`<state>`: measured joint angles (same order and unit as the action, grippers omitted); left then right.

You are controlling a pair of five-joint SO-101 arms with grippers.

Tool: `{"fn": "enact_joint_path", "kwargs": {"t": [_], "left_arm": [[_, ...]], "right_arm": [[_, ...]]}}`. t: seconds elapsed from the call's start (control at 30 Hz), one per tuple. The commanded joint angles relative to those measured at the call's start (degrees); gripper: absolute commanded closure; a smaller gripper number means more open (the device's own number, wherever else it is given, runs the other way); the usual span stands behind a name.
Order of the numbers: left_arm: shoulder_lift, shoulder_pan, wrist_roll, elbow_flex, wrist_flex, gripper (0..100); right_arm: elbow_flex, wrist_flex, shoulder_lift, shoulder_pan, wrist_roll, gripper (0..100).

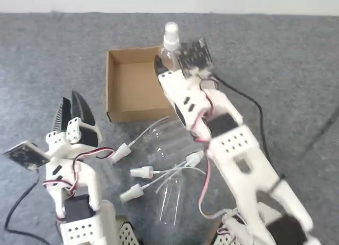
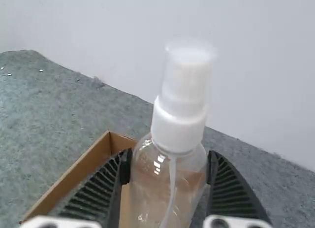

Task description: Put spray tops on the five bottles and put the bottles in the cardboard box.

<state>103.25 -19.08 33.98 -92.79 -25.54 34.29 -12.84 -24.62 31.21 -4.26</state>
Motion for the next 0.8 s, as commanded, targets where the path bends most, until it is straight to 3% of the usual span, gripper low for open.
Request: {"fn": "enact_joint_path", "kwargs": {"t": [0.0,0.47,0.77], "left_arm": [[1.1,-1.3,0.4,3.6,3.0,92],[1.1,-2.3,0.4,4.2,3.2,92],[1.1,-2.3,0.4,4.3,3.2,92]], "right_arm": [[-12.0,1.5,8.1,3.6,0.3,86.5],[-42.3,1.4,41.1,4.8,0.3,86.5],[-53.5,1.5,52.3,4.7,0.2,86.5]]}}
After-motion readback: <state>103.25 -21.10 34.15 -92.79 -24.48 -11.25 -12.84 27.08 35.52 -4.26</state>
